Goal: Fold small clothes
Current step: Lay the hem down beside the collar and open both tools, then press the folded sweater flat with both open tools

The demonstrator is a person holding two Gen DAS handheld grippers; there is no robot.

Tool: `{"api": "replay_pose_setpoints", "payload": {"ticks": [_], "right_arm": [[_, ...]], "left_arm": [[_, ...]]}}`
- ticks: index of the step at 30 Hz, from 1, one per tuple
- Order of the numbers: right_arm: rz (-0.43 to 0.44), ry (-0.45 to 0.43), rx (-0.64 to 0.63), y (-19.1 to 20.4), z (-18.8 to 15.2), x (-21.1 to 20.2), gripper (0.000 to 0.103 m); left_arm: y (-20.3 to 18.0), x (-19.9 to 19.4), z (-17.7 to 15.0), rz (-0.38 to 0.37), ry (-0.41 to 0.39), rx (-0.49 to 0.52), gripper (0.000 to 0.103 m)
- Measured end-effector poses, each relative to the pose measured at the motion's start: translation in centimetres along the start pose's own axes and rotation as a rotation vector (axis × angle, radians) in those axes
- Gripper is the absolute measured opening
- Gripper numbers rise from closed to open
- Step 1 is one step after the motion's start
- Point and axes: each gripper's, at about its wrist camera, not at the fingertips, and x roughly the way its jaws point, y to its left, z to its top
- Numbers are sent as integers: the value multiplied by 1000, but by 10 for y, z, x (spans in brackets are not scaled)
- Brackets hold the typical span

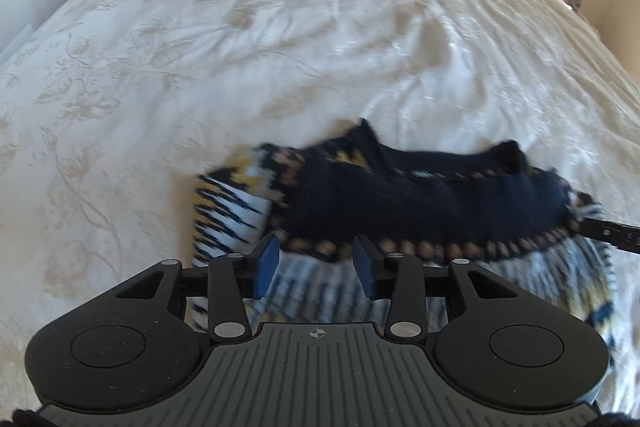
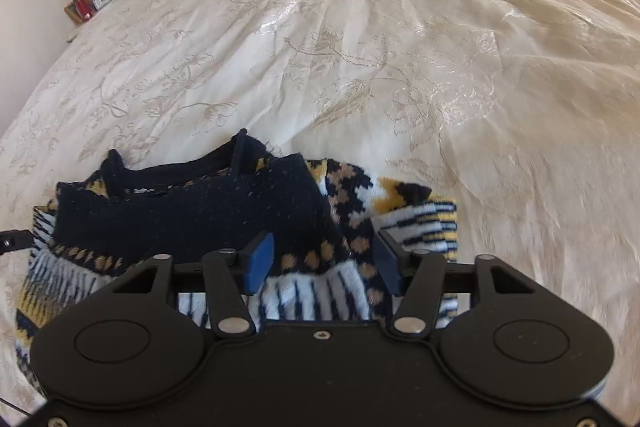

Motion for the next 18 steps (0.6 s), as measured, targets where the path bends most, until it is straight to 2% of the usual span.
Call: {"api": "replay_pose_setpoints", "payload": {"ticks": [1, 5, 8, 10, 13, 18], "right_arm": [[7, 0, 7, 1, -4, -4, 77], [23, 14, 8, 10, -23, -17, 81], [42, 27, -2, 17, -37, -27, 90], [49, 35, -9, 22, -47, -33, 92], [59, 38, -5, 26, -61, -43, 98], [64, 44, 14, 27, -81, -55, 99]], "left_arm": [[-5, -2, -4, -10, 8, 5, 41], [-21, -4, -28, -78, 80, -7, 49], [-24, -9, -47, -118, 125, -42, 58], [-25, -15, -58, -119, 130, -44, 71], [-24, -22, -69, -112, 139, -38, 78], [-28, -29, -76, -88, 137, -24, 80]]}}
